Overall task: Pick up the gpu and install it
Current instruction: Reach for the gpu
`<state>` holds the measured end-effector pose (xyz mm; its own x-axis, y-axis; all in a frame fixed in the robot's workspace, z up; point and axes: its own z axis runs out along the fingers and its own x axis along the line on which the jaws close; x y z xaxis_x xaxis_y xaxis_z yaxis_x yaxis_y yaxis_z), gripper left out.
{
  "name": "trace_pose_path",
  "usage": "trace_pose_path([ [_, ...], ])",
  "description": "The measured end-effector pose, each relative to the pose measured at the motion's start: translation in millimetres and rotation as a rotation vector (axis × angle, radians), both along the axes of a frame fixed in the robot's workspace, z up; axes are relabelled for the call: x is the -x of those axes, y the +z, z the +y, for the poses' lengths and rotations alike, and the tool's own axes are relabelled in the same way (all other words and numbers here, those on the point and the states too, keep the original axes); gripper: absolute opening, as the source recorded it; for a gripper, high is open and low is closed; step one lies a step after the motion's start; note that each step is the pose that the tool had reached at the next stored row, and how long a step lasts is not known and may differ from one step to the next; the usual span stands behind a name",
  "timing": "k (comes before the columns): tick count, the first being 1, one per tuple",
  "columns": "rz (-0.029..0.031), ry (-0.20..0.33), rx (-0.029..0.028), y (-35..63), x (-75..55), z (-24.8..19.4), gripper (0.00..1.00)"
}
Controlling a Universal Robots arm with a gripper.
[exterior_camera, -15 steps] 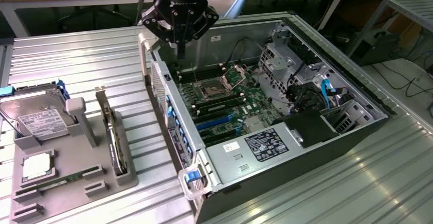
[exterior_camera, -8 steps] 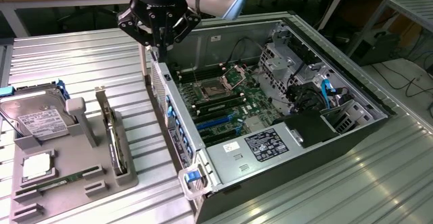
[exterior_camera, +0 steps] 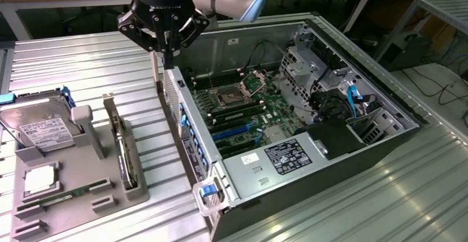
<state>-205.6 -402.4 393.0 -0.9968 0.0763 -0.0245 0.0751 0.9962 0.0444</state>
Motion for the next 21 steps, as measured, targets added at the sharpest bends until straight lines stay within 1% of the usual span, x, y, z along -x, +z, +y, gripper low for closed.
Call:
trace_pose_path([
  [9, 0.0, 0.0, 0.0001, -0.3, 17.2, -2.3, 0.11],
  [21, 0.0, 0.0, 0.0, -1.3, 29.8, -4.8, 0.11],
])
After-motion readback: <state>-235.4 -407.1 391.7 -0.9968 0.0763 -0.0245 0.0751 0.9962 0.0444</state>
